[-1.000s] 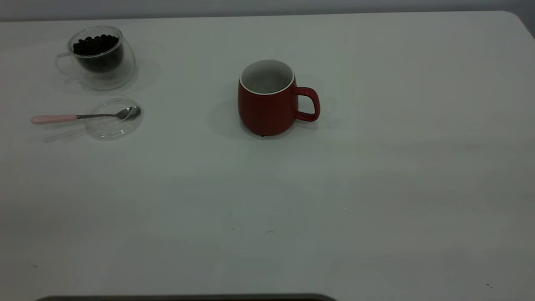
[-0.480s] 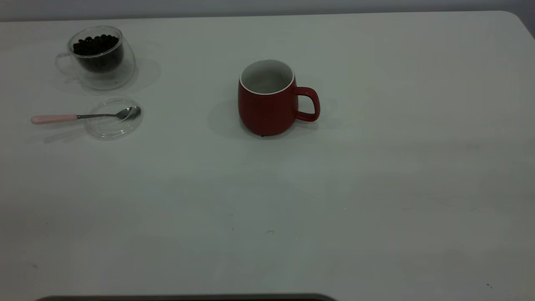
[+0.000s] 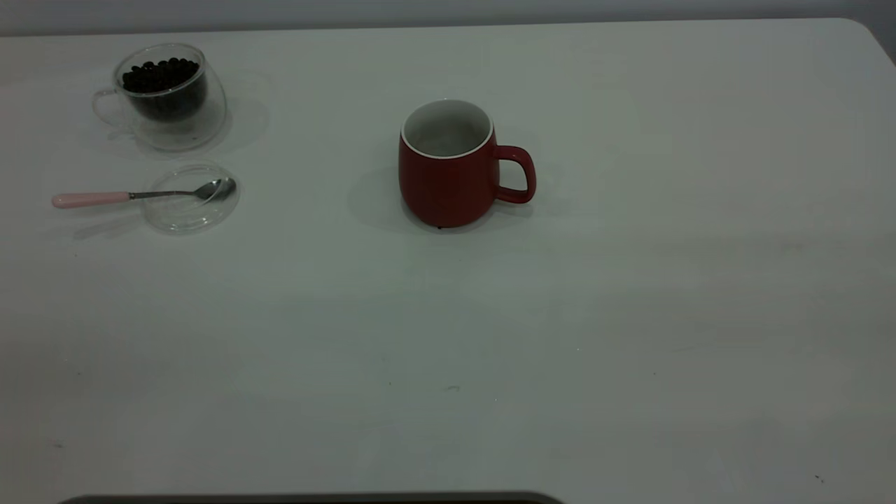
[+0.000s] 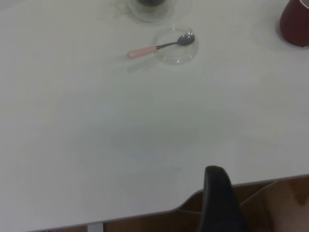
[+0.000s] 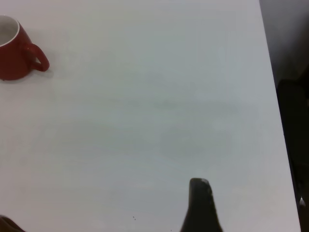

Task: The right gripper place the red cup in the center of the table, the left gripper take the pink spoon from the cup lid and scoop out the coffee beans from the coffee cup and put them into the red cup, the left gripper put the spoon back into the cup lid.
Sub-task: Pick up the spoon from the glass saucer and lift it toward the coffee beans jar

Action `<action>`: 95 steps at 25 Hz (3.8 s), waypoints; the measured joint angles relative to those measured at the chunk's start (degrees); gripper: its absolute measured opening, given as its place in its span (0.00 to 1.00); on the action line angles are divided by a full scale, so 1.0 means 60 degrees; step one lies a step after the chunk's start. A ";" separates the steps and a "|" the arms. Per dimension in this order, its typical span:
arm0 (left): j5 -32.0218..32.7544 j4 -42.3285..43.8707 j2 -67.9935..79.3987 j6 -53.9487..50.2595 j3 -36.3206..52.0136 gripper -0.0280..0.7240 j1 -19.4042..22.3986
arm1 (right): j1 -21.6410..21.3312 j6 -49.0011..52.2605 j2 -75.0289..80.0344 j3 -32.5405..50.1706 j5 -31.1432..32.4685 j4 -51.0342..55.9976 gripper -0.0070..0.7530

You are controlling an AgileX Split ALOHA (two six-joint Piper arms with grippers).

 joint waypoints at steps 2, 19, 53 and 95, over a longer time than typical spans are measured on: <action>0.0000 0.0000 0.0000 0.0000 0.0000 0.71 0.0000 | 0.0000 0.0000 0.0000 0.0000 0.0000 0.0000 0.79; -0.1836 0.0209 0.3691 -0.1020 -0.1166 0.70 0.0000 | 0.0000 0.0000 0.0000 0.0000 0.0000 0.0000 0.79; -0.2104 -0.6942 1.8763 0.7968 -0.6273 0.98 0.6014 | 0.0000 0.0011 0.0000 0.0000 0.0000 0.0000 0.79; -0.1386 -1.1026 2.4693 1.0912 -0.8180 0.96 0.5422 | 0.0000 0.0011 0.0000 0.0000 0.0000 0.0000 0.79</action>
